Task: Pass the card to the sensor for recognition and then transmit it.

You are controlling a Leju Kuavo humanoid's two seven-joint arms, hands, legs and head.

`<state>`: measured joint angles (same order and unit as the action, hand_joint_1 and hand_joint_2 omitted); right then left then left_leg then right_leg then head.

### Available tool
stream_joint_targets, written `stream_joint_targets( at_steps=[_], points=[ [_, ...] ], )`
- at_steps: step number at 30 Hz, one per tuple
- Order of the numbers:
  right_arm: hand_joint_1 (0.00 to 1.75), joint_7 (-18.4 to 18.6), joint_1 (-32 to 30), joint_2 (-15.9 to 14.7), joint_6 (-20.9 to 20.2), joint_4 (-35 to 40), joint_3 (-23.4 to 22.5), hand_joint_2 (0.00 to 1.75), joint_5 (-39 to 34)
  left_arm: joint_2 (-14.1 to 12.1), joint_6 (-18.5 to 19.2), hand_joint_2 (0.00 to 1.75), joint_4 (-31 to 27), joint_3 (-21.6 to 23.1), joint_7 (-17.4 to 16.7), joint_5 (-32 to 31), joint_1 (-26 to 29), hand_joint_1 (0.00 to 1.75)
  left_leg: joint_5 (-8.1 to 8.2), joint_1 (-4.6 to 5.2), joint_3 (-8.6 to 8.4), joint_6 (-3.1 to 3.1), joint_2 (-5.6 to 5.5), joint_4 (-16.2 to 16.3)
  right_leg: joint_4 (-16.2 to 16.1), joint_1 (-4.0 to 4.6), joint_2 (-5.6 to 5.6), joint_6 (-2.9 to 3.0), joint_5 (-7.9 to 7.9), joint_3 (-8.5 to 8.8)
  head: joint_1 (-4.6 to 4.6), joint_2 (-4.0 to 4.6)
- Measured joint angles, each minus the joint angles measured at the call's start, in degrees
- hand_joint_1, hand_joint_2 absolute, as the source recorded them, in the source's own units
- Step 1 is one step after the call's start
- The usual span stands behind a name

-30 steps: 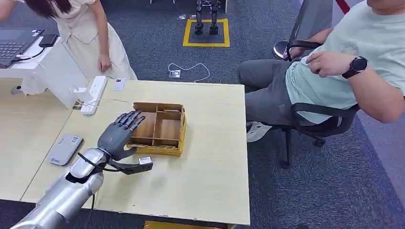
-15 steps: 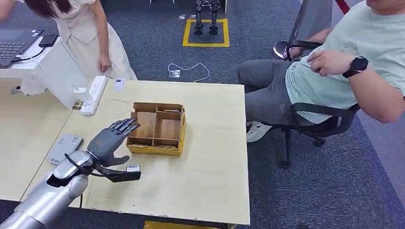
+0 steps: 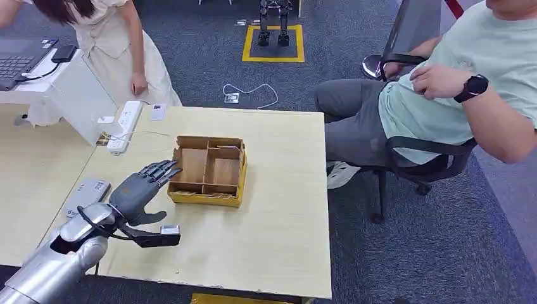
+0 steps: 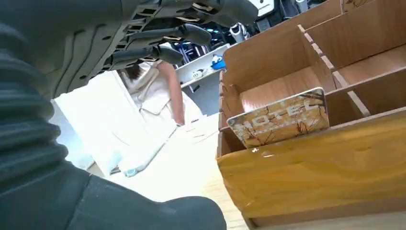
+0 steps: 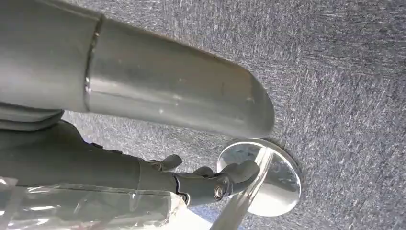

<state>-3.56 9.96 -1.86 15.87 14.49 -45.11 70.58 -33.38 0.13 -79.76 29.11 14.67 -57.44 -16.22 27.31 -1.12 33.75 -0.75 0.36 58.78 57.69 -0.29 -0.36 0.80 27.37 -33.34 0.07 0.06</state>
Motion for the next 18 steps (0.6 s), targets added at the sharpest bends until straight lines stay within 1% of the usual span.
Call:
stream_joint_targets(
  at_steps=[18],
  points=[
    [0.00, -0.04, 0.01, 0.00, 0.02, 0.00, 0.00, 0.00, 0.00, -0.09, 0.22, 1.75, -2.60, 0.74, 0.52, 0.59, 1.63, 0.00, 0.00, 0.00, 0.00, 0.00, -0.01, 0.00, 0.00, 0.00, 0.01, 0.00, 0.00, 0.01, 0.00, -0.02]
  ],
)
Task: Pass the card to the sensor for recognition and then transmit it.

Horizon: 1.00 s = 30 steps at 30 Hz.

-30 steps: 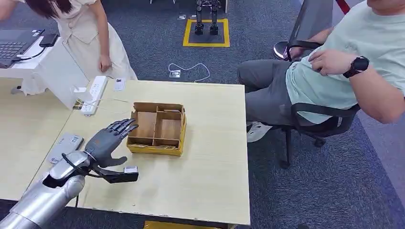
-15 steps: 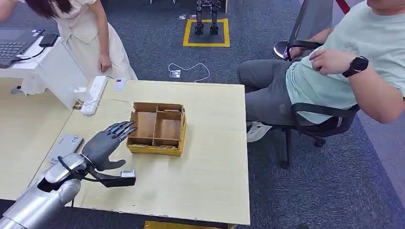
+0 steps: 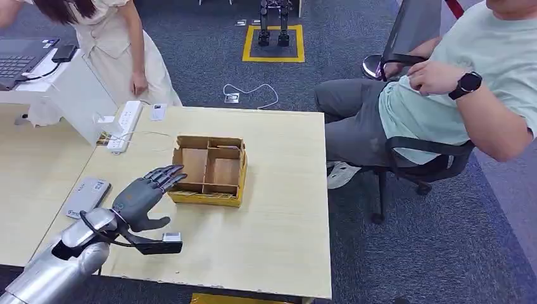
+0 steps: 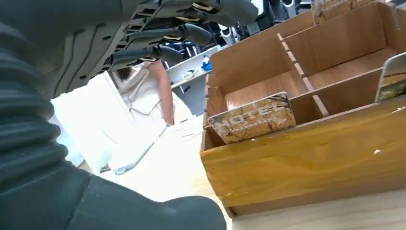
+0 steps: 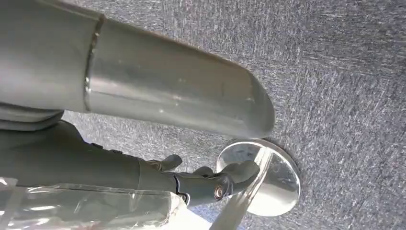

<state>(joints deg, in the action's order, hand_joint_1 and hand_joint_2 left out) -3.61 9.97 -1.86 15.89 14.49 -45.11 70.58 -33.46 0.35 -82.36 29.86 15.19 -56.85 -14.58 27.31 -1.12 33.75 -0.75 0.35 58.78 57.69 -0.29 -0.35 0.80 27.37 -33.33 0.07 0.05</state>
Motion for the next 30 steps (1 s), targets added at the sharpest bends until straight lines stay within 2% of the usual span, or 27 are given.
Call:
stream_joint_targets(
  at_steps=[30],
  points=[
    [0.00, 0.02, 0.19, 0.02, -0.02, 0.00, 0.00, 0.00, 0.20, 2.71, -0.78, 1.75, 0.04, 1.75, -0.32, -1.57, -1.31, 0.00, 0.00, 0.00, 0.00, 0.00, 0.00, 0.00, 0.00, 0.00, 0.00, 0.00, 0.00, 0.00, 0.00, 0.02]
  ],
)
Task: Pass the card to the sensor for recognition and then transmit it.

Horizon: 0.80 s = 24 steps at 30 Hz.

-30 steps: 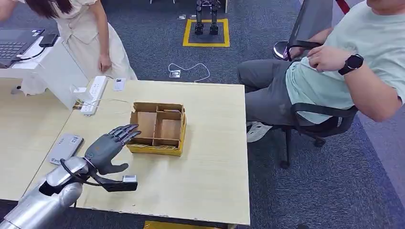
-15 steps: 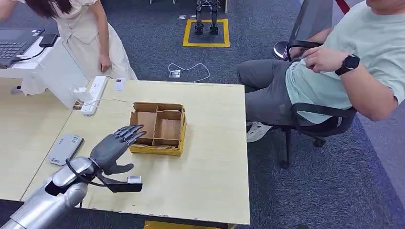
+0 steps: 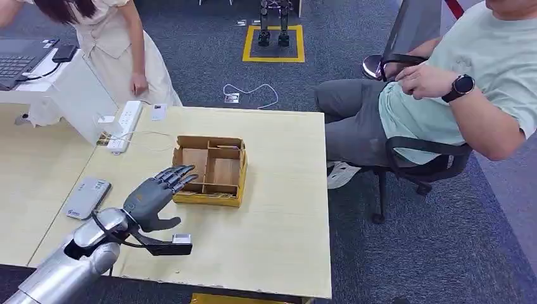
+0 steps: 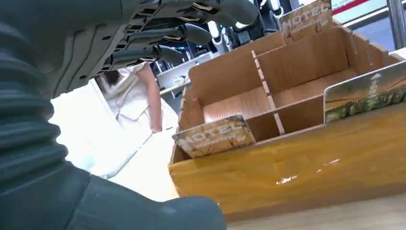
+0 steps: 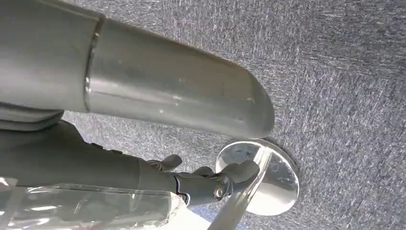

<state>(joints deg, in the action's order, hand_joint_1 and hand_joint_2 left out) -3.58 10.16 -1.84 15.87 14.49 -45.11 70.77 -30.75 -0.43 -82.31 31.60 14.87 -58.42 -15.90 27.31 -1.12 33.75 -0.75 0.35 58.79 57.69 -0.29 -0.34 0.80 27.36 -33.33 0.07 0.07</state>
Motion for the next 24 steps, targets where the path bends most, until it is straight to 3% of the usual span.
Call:
stream_joint_targets(
  at_steps=[10, 24],
  points=[
    [0.00, 0.33, 0.17, 0.00, 0.02, 0.00, 0.00, 0.00, 0.02, 3.78, -4.79, 1.75, 4.96, 0.87, -5.14, -6.06, -3.28, 0.00, 0.00, 0.00, 0.00, 0.00, -0.01, 0.01, 0.00, 0.00, 0.01, 0.00, 0.00, 0.00, 0.00, -0.02],
    [0.00, 0.33, 0.14, 0.02, 0.15, 0.00, 0.00, 0.00, -0.02, 7.59, -6.98, 1.75, 10.06, 0.94, -7.41, -9.69, -5.39, 0.00, 0.00, 0.00, 0.00, 0.00, 0.00, 0.01, 0.00, 0.00, -0.01, 0.00, -0.01, 0.00, 0.00, -0.02]
  ],
)
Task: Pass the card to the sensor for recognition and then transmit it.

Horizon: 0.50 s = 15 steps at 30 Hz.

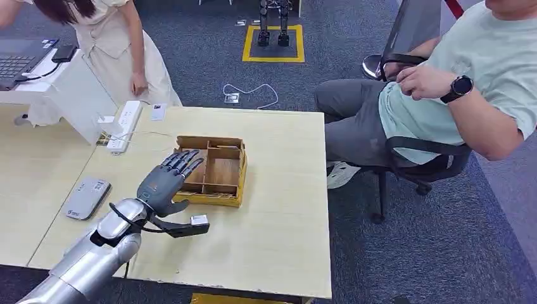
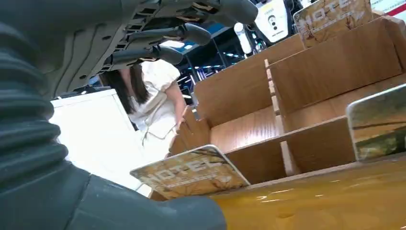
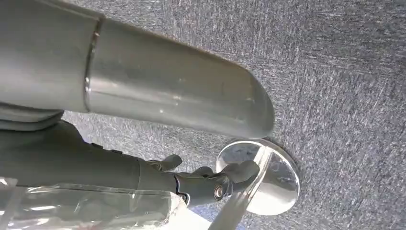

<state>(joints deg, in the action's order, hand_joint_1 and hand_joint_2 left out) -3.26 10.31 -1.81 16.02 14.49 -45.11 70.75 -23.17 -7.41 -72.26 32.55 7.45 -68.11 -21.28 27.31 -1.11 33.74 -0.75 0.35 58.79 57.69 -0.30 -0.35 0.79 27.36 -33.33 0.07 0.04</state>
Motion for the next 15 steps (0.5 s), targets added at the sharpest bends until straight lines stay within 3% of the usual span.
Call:
stream_joint_targets(
  at_steps=[6, 7, 8, 9, 15],
  points=[
    [0.00, -0.09, -0.02, 0.00, 0.02, 0.00, 0.00, 0.00, -0.09, 0.41, -0.42, 1.75, 1.11, 0.00, -0.02, -0.15, -0.06, 0.00, 0.00, 0.00, 0.00, 0.00, -0.01, 0.00, 0.00, 0.00, 0.01, 0.00, 0.00, 0.00, 0.00, 0.00],
    [0.00, -0.13, -0.02, 0.00, 0.02, 0.00, 0.00, 0.00, -0.09, 0.41, -0.44, 1.75, 1.20, 0.00, 0.00, -0.13, -0.06, 0.14, 0.00, 0.00, 0.00, 0.00, 0.00, 0.00, 0.00, 0.00, 0.00, 0.00, 0.00, 0.00, 0.00, 0.00],
    [0.00, -0.15, -0.02, 0.00, 0.02, 0.00, 0.00, 0.00, -0.09, 0.44, -0.44, 1.75, 1.29, 0.00, 0.02, -0.11, -0.06, 1.59, 0.00, 0.00, 0.00, 0.00, 0.00, 0.00, 0.00, 0.00, 0.00, 0.00, 0.00, 0.00, 0.00, 0.02],
    [0.00, -0.15, -0.02, 0.00, 0.02, 0.00, 0.00, 0.00, -0.09, 0.48, -0.44, 1.75, 1.33, 0.00, 0.02, -0.09, -0.06, 1.75, 0.00, 0.00, 0.00, 0.00, 0.00, 0.00, 0.00, 0.00, 0.00, 0.00, 0.00, 0.00, 0.00, 0.00],
    [0.00, -0.15, -0.02, 0.00, 0.02, 0.00, 0.00, 0.00, -0.07, 0.50, -0.37, 1.75, 1.55, 0.00, 0.79, 0.72, -0.06, 1.75, 0.00, 0.00, 0.00, 0.00, -0.01, 0.00, 0.00, 0.00, 0.01, 0.00, 0.00, 0.00, 0.00, 0.00]
  ],
)
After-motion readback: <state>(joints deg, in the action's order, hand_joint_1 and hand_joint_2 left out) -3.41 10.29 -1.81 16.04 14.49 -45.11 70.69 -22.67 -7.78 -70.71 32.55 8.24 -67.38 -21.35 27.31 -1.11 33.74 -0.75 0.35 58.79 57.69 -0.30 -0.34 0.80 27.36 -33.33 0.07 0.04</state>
